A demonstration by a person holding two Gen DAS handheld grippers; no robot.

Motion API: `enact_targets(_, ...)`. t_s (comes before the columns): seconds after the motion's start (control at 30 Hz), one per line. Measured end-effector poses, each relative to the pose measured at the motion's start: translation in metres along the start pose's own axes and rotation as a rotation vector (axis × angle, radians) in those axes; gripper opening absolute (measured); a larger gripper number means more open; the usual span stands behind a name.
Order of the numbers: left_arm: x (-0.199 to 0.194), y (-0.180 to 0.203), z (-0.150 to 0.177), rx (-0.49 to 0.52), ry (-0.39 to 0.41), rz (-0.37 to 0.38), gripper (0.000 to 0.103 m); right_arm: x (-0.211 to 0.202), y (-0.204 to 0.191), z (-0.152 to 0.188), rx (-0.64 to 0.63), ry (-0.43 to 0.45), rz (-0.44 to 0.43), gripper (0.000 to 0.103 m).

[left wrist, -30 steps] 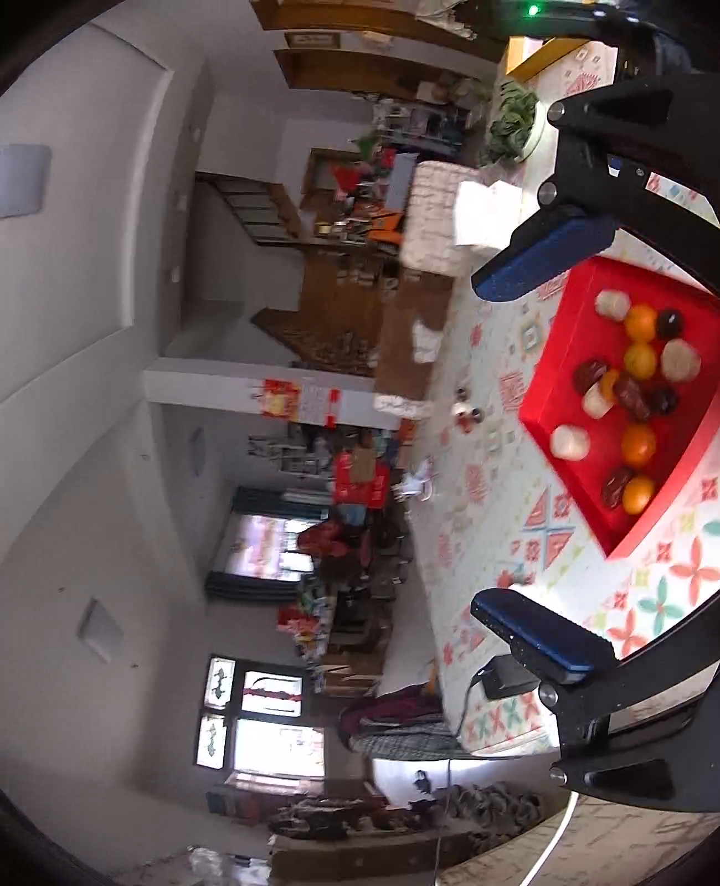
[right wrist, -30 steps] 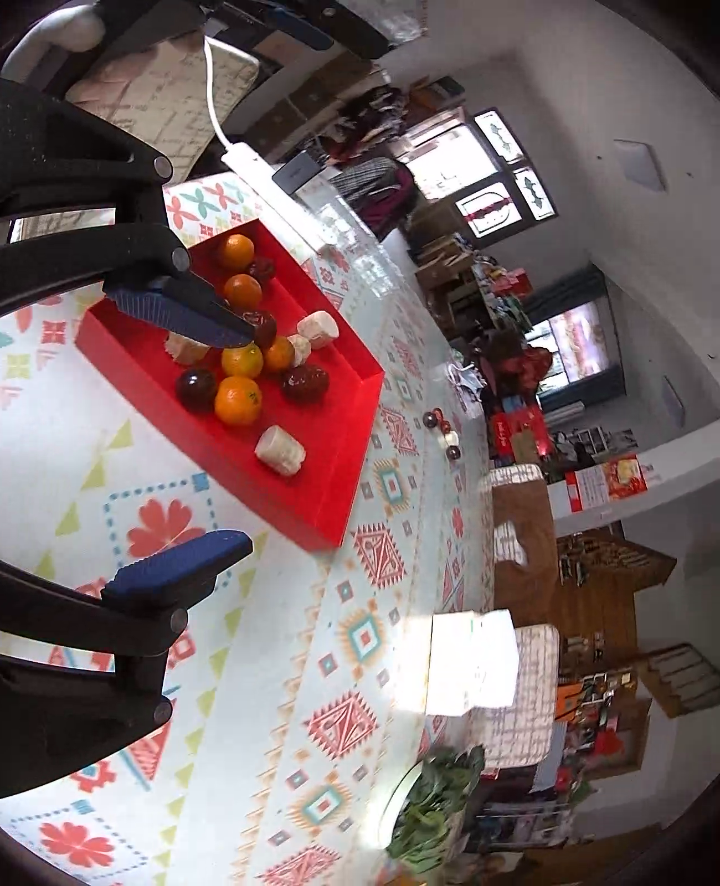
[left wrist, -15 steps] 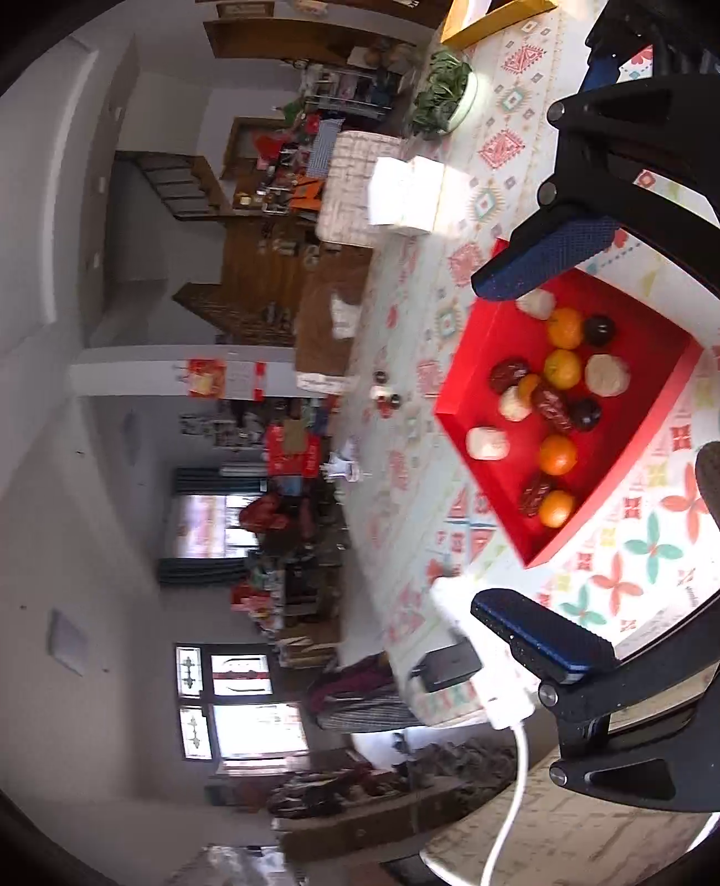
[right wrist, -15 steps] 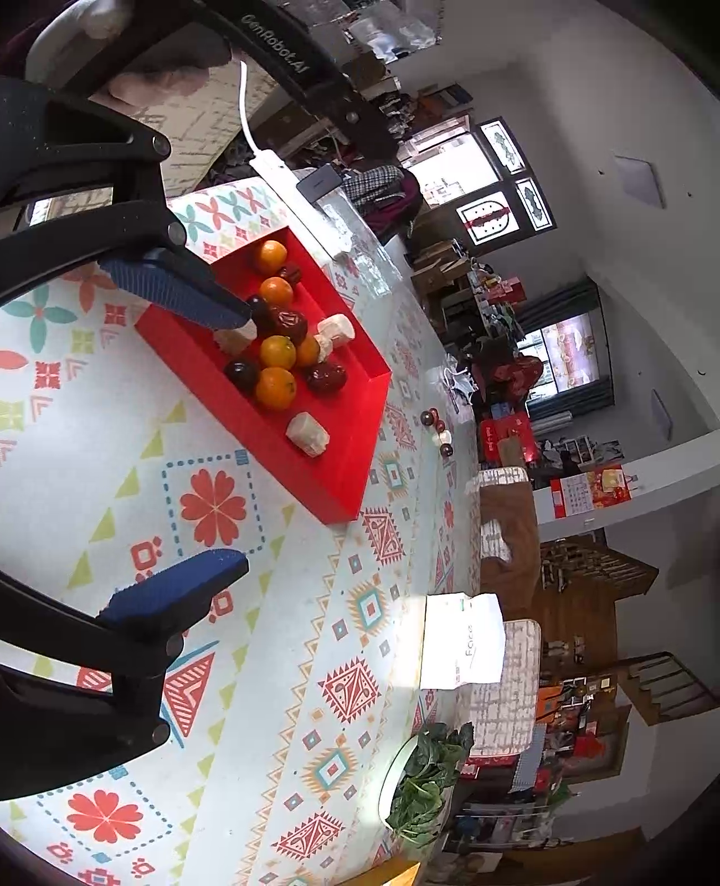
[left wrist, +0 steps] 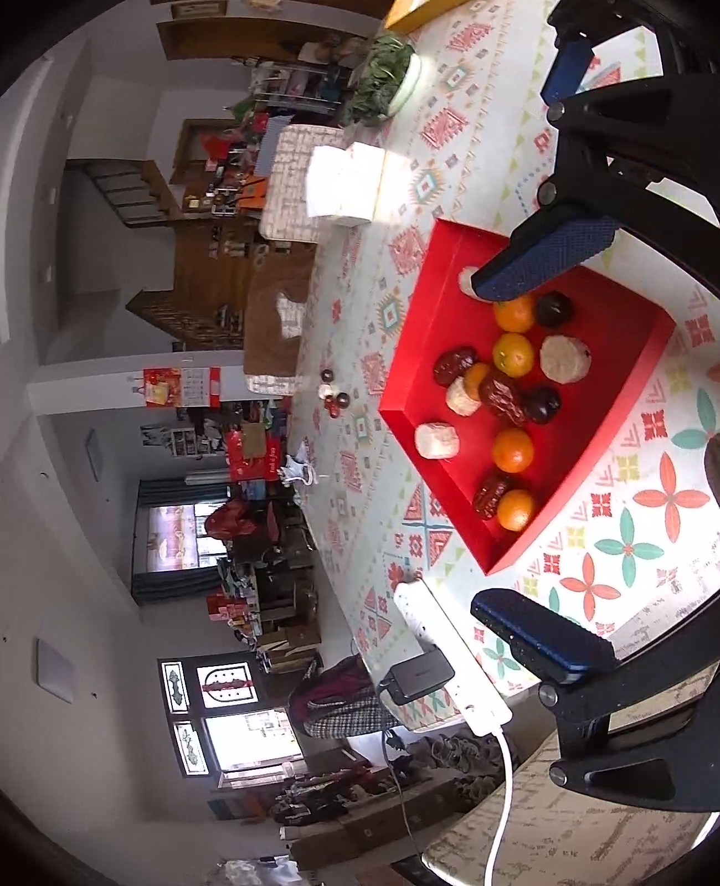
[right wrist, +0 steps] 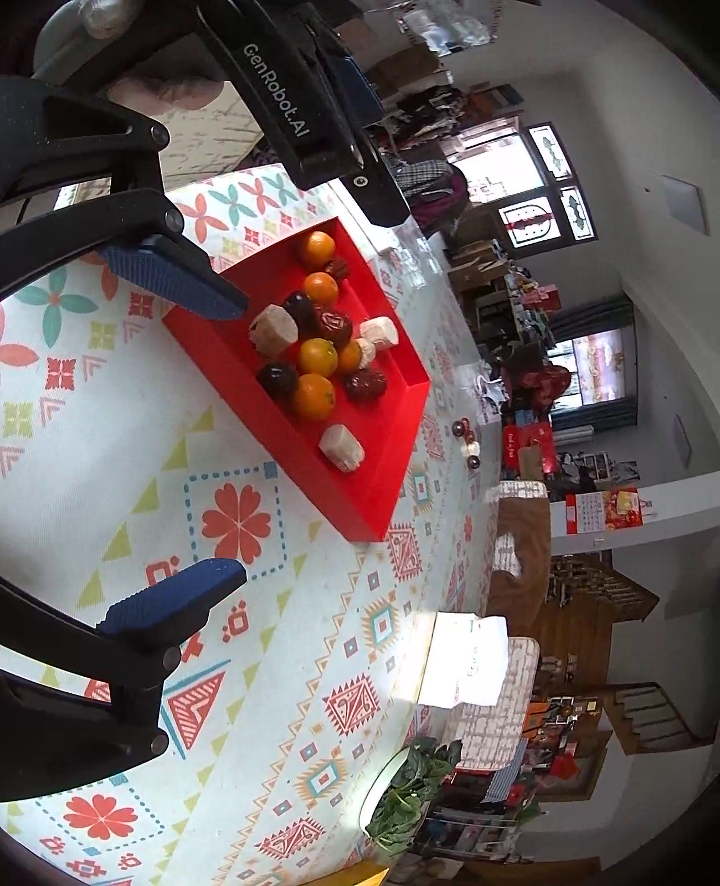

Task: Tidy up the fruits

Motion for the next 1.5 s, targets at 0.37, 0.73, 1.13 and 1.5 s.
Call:
enact_targets(0.37, 0.013, -0.009, 0.014, 0.01, -0.057, 0.01, 0.103, 0.014, -0.017, 0.001, -0.028, -0.026, -0.003, 0.092)
enact_targets(0.73, 0.018, -0.009, 0.021, 0.011, -0.085, 0.019, 0.103, 0.017, -0.019, 0.004, -0.02, -0.04, -0.002, 0.092)
enact_targets(1.13, 0.019, -0.002, 0.026, 0.031, -0.102, 0.037, 0.103, 0.018, -0.013, 0.007, 0.001, -0.049, -0.004, 0.092)
enact_targets(1.5, 0.019, 0.003, 0.031, 0.041, -0.118, 0.047, 0.103, 0.021, -0.008, 0.009, 0.02, -0.06, -0.001, 0.092)
Point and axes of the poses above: each gripper's, at about its wrist camera, not at the fingertips, and x roughly the way its jaws point, y to its right, z to its underside, the point moved 7 cm from there along x, roughly the way its jaws point, and after that the axes turned 2 degrees about x, right-handed, at the moved point
